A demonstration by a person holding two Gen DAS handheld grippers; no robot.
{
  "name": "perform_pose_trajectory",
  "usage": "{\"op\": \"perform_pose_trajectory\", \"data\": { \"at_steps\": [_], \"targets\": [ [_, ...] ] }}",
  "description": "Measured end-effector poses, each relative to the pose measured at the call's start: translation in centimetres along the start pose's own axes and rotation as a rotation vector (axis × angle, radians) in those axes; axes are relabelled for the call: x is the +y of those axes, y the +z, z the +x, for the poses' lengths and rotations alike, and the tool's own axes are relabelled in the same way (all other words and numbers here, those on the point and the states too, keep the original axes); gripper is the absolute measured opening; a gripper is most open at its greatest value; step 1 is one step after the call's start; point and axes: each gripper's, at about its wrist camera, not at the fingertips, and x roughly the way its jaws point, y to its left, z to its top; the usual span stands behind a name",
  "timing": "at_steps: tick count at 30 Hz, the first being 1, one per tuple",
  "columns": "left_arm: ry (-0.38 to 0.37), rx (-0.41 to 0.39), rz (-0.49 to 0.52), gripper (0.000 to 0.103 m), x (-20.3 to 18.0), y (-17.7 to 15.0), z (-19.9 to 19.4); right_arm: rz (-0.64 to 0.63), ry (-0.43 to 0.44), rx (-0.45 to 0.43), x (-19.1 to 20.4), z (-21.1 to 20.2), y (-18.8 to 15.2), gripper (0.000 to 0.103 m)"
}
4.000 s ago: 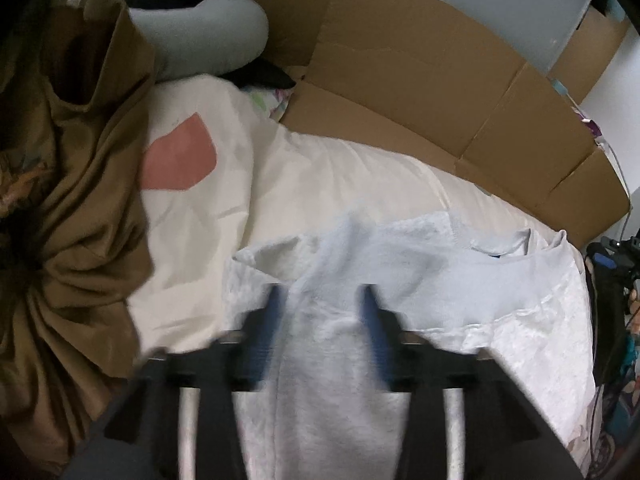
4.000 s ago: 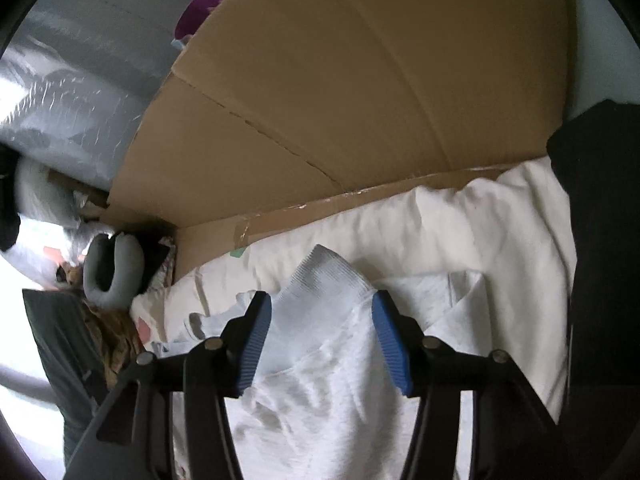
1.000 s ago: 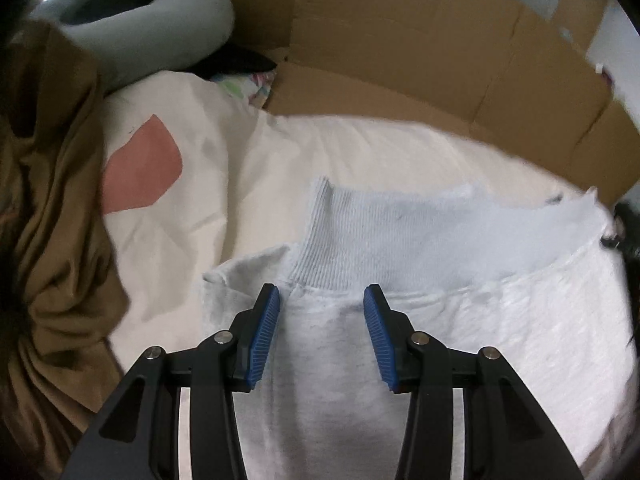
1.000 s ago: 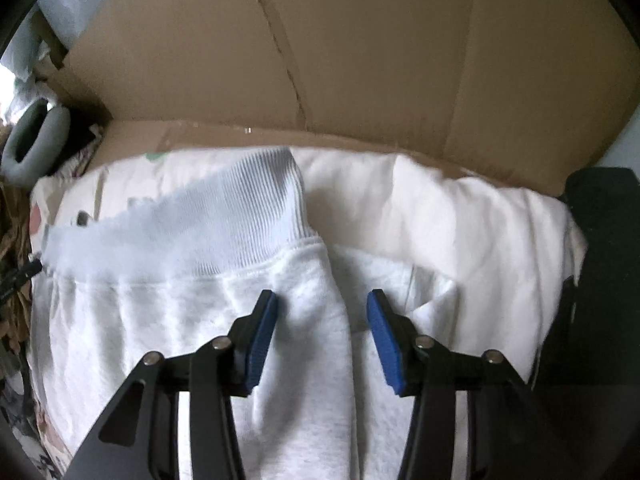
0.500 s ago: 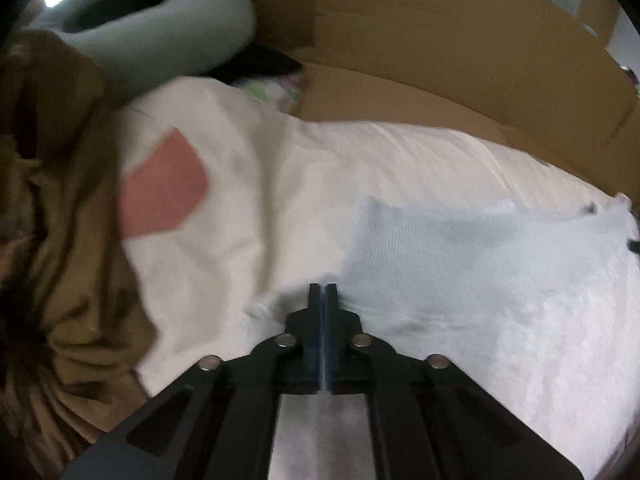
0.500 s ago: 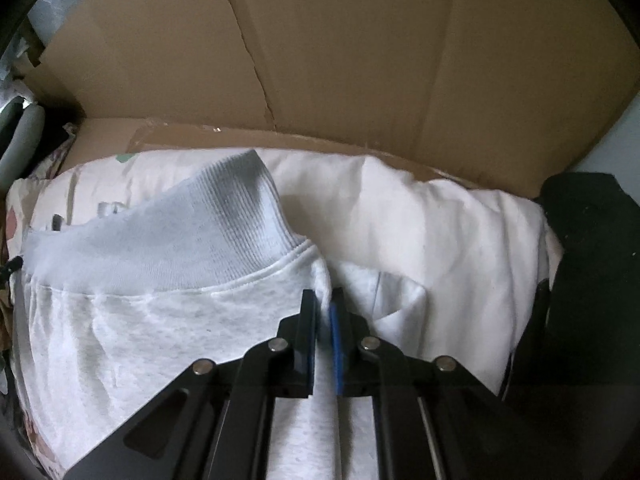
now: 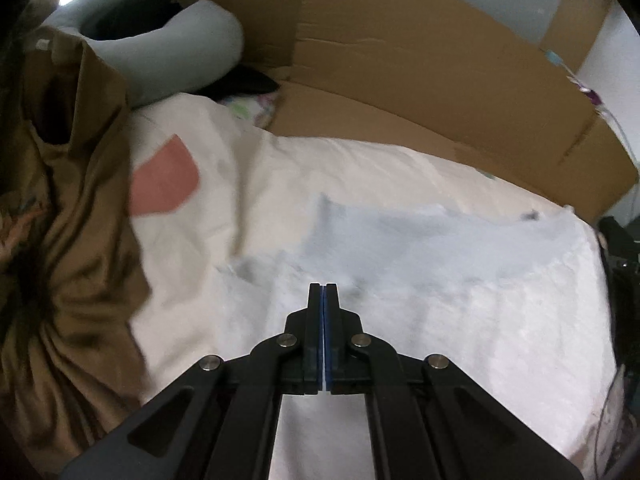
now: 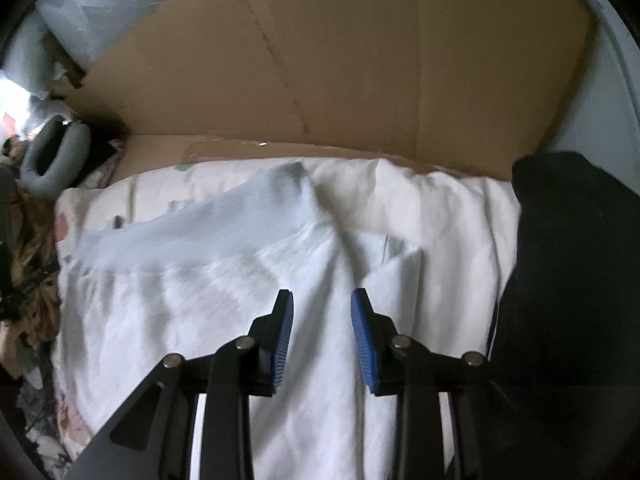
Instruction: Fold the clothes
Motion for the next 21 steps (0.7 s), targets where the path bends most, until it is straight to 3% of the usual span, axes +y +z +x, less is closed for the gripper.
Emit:
{"op": "perform_pose_trajectory", "data": {
  "at_steps": [10, 16, 21],
  "targets": [
    [-0.113, 0.036, -0.017, 0.000, -6.4, -5.6, -2.7, -0.074, 0.091, 0.036, 4.3, -2.3, -7.1, 0.028],
    [-0.207, 0.049, -0.133, 0.000, -9.0, -8.5, -3.6, -0.123, 0.139, 0.049, 7.4, -2.4, -9.8, 0.028],
    [-0.232, 0.079, -0.098, 0.000, -12.3, -10.6, -3.8, -0.168, 0.157, 0.050, 9.8, -2.5, -11.6, 0.028]
  ]
}}
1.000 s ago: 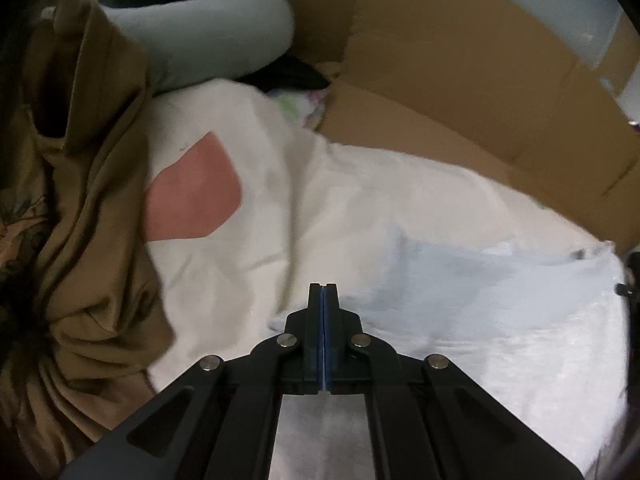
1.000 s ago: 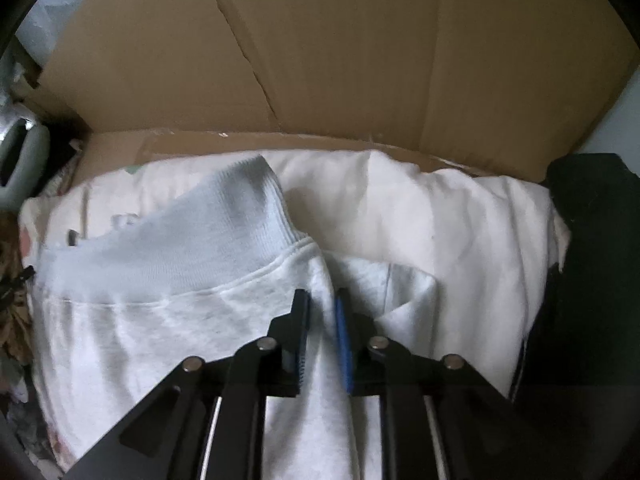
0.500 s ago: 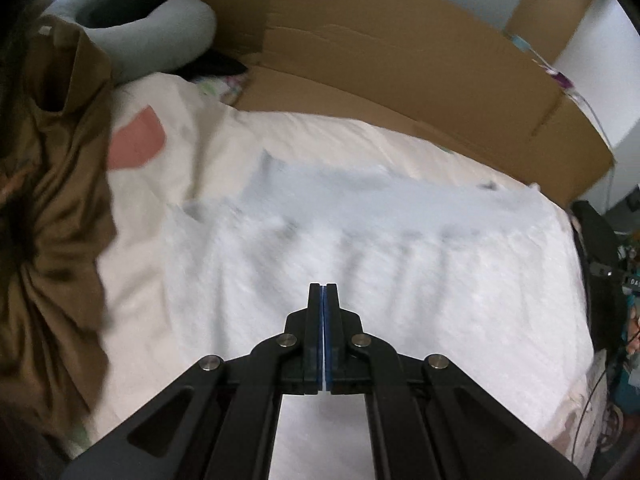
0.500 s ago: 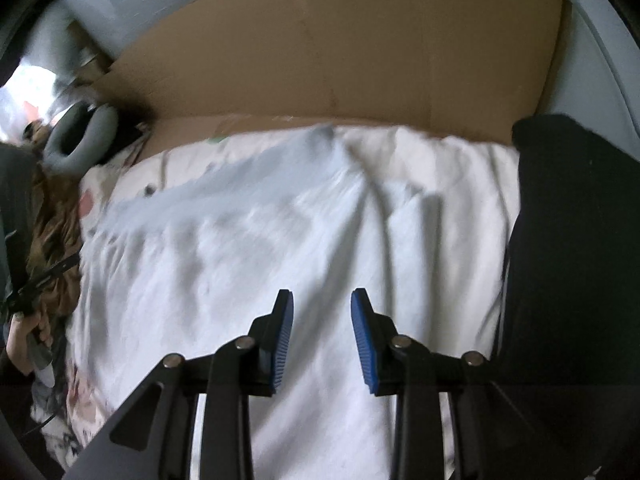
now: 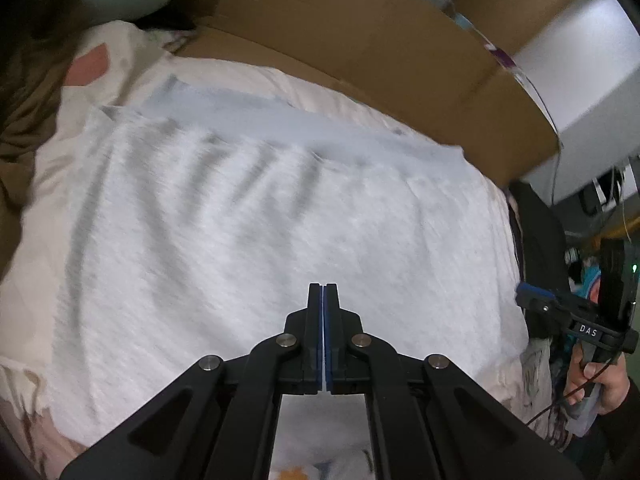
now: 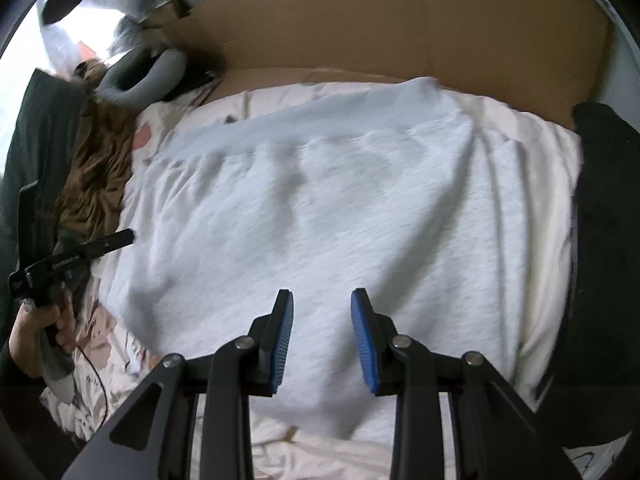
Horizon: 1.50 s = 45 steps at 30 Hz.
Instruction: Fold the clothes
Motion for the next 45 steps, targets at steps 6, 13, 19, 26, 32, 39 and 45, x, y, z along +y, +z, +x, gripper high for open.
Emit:
{"op": "perform_pose_trajectory", "data": {
  "at_steps": [6, 13, 19, 26, 32, 39, 45],
  "targets": [
    [-0.065, 0.070, 0.093, 0.000, -3.8, -2.2, 1.2, -0.017, 0.046, 0.027, 2.4, 1.2, -2.2, 0.028],
    [-0.124, 0.137, 0.146, 0.000, -6.1, -4.1, 3.0, -0.068, 0.077, 0.052, 5.1, 2.8, -3.3, 0.028],
    [-0.168, 0.167, 0.179, 0.000, -6.9, -5.2, 4.5, -0.147, 0.073, 0.089, 6.7, 5.1, -4.3, 0.028],
    [-0.142, 0.229, 0.167, 0.000, -5.1, -7.1, 7.3, -0.151, 0.068, 0.148, 4.9, 7.1, -5.8, 0.011],
    [-0.138, 0.218, 0.174, 0.000, -4.2, -7.1, 6.6, -0.129, 0.073, 0.143, 3.6, 6.5, -6.3, 0.003],
    [-0.135, 0.196, 0.178, 0.000, -4.0, -6.3, 5.0, -0.121, 0.037, 0.117, 3.0, 4.0, -6.8, 0.005],
    [-0.205, 0.200, 0.214, 0.000, -5.9, -6.2, 5.2, -0.049, 0.001, 0.059, 0.5, 1.7, -7.0, 0.007]
  ]
}}
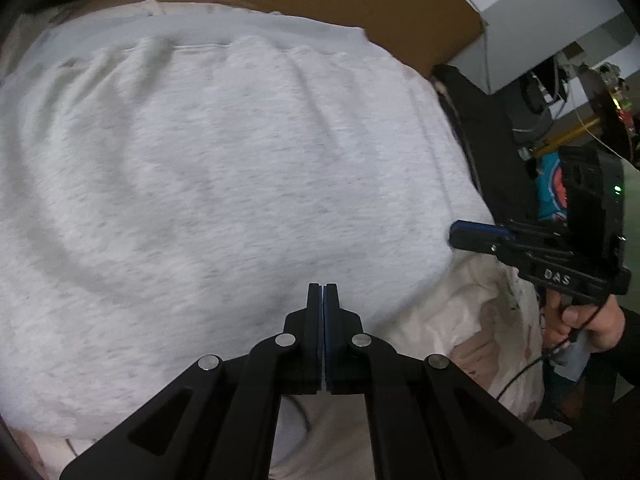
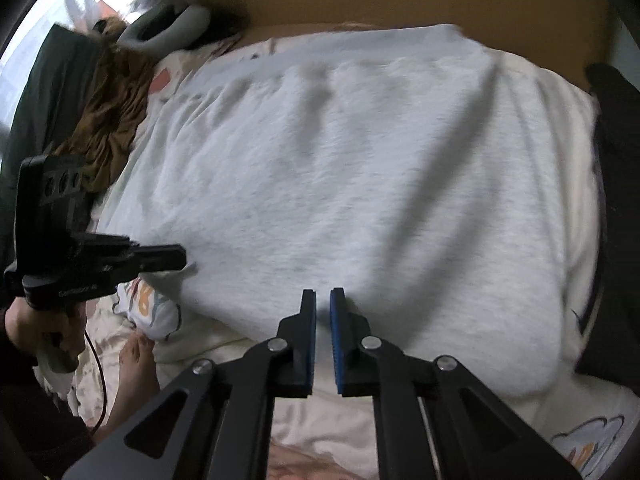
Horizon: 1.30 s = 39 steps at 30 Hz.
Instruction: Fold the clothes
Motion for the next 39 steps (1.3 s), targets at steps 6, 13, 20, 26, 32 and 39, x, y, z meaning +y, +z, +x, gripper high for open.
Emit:
{"op": "perform_pose_trajectory", "data": {
  "at_steps": [6, 13, 20, 26, 32, 39],
  "targets": [
    [-0.031, 0.033, 0.060, 0.000, -2.2, 0.6, 2.1, 0.096, -0.083, 0.018, -4.0, 0.2, -1.0, 0.019],
    [0.011, 0.070, 0.055, 0.000, -0.9, 0.5, 2.9, 0.154, -0.132, 0.043, -7.8, 0.4, -2.1, 0.006],
    [0.062, 0.045, 0.001, 0.000, 1.5, 0.2, 0.1, 0.215, -0.189, 0.024, -10.4, -1.3, -3.0, 0.000],
    [0.117, -0.011, -0.059, 0.000, 4.4, -0.3, -3.1, 0.221, -0.202, 0.021, -10.8, -1.7, -3.3, 0.000],
    [0.156, -0.067, -0.123, 0.000, 6.7, -1.4, -5.9, 0.231, -0.189, 0.023, -11.2, -1.6, -3.0, 0.000],
    [0.202, -0.073, -0.212, 0.000, 10.6, -3.1, -5.8, 0.217, -0.200, 0.030, -11.1, -1.3, -2.4, 0.000]
  ]
}}
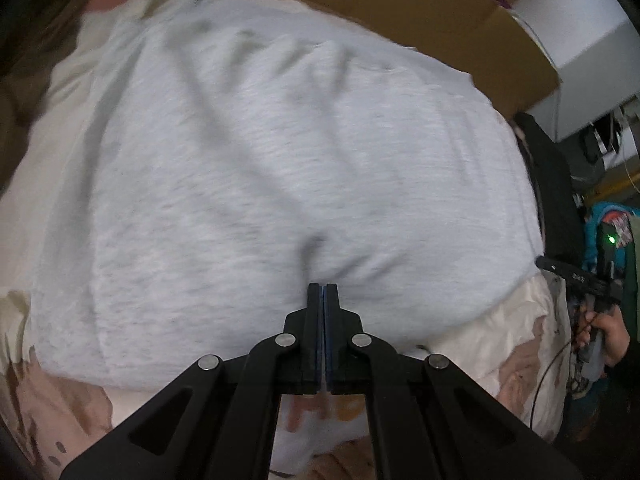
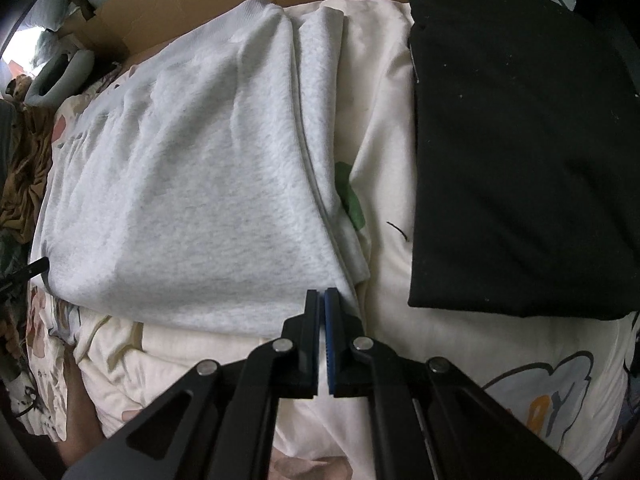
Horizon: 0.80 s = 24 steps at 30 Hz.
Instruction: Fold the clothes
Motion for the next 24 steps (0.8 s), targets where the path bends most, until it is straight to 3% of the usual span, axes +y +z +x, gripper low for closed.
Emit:
{"op": "perform_pose_trajectory", "data": {
  "at_steps": [7, 12, 14, 16, 24],
  "targets": [
    [0.017, -0.016, -0.045, 0.000, 2.1, -1.0, -0.4, -0.006, -0.007, 0.011, 0.1, 0.0, 0.8, 0.000],
    [0.066, -0.048, -0.123, 0.000, 5.2, -1.8, -2.4, 0.003, -0.005, 0.021, 0.0, -0.4, 1.3, 0.000],
    [0.137, -0.055, -0.140, 0.000, 6.3, -2.2, -3.1, 0.016, 0.002, 0.029, -0.2, -0.7, 1.4, 0.000],
    [0.151, -0.067, -0.184, 0.000, 7.6, -3.0, -3.9, 0.025, 0.008, 0.031, -0.4, -1.2, 1.4, 0.001],
    [0.165, -0.129, -0.268, 0.000, 9.3, -5.5, -6.7, 0.099, 0.063, 0.002, -1.7, -3.0, 0.2, 0.019]
  ]
}}
